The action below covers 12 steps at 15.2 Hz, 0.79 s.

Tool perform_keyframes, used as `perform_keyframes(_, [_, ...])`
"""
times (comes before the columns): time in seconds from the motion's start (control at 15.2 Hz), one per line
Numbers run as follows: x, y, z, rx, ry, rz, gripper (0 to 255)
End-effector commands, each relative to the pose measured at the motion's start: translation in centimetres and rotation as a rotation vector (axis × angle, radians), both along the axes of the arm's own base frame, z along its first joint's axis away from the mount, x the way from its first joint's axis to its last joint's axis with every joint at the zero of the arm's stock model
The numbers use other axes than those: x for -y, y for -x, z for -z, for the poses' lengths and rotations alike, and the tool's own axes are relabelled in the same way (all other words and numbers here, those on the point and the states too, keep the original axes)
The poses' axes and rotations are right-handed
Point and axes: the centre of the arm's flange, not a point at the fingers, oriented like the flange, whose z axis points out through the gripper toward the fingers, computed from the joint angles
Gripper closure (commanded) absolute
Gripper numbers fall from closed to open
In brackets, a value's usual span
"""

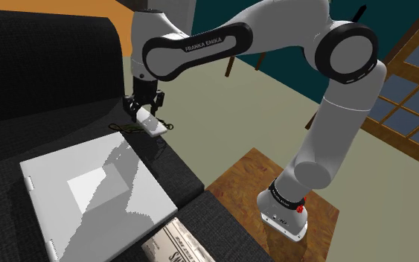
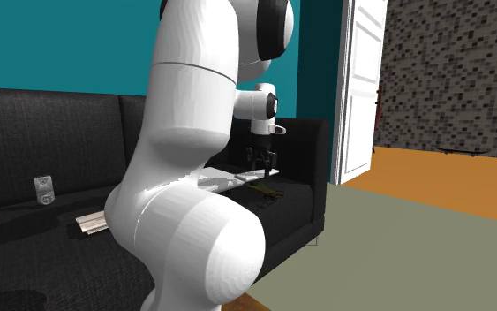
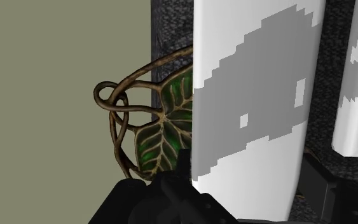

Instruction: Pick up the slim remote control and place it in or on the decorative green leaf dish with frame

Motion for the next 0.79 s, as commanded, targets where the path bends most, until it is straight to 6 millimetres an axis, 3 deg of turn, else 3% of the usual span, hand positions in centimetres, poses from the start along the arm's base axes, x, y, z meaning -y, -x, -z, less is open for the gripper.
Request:
perform_keyframes(0.0, [-0.15, -0.06, 0.45, 0.001, 0.0, 0.0, 255])
perform_keyframes(0.4, [-0.15, -0.06, 0.45, 0.001, 0.0, 0.0, 255])
perform_keyframes(0.46, [-0.15, -0.06, 0.44, 0.001, 0.0, 0.0, 0])
perform_keyframes(0.73, [-0.15, -0.06, 0.44, 0.001, 0.0, 0.0, 0])
